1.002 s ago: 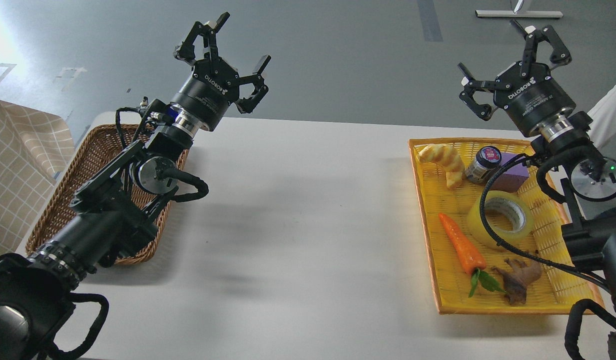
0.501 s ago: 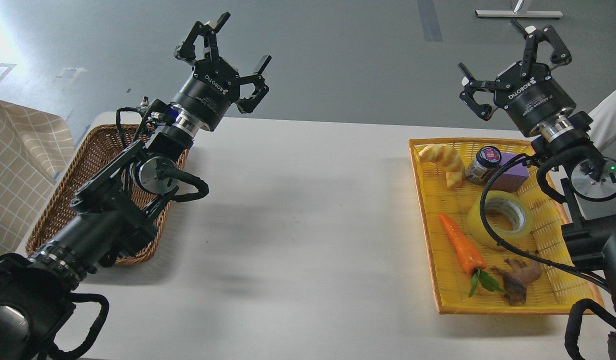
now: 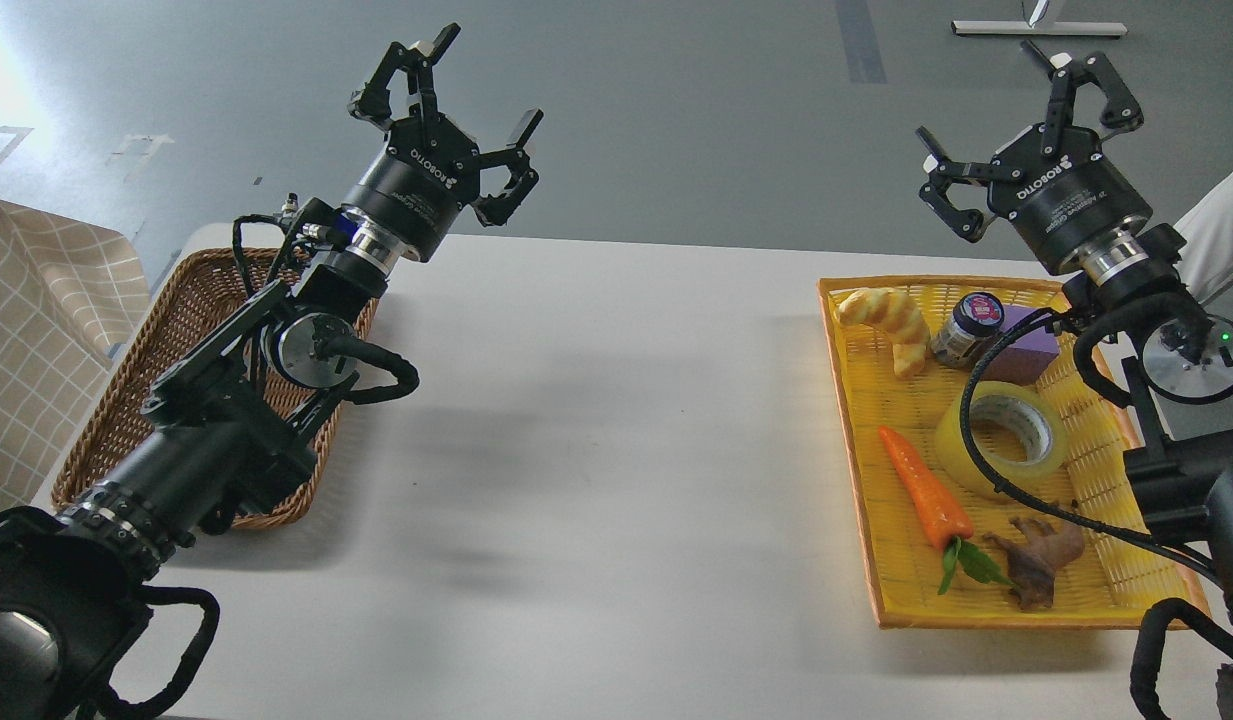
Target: Place and transfer tape with both arms
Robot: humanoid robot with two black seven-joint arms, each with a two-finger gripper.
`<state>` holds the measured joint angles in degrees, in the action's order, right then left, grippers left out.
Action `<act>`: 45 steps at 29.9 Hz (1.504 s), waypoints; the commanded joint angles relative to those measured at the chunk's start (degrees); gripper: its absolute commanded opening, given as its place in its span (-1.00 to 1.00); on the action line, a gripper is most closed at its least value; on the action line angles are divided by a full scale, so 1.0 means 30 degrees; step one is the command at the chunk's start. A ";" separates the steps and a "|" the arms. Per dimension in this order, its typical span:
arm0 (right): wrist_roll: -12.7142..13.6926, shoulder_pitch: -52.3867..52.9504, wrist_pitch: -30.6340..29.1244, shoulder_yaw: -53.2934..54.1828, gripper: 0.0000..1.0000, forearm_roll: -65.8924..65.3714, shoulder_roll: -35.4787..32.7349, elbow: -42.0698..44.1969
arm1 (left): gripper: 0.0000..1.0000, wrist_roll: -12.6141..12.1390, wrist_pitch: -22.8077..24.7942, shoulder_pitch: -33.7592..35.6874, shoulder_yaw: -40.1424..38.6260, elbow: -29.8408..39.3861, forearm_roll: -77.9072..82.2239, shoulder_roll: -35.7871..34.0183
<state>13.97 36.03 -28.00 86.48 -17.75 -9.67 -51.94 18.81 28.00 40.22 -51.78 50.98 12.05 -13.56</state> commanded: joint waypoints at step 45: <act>0.0000 0.1905 0.0000 -0.6384 1.00 -0.7234 -0.4335 -0.0380 | 0.95 -0.0029 0.0000 0.0010 0.0003 -0.0001 0.0027 0.0037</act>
<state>14.19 40.64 -28.00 69.59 -35.69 -21.12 -53.04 18.72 28.00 40.21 -51.71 50.98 12.10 -13.48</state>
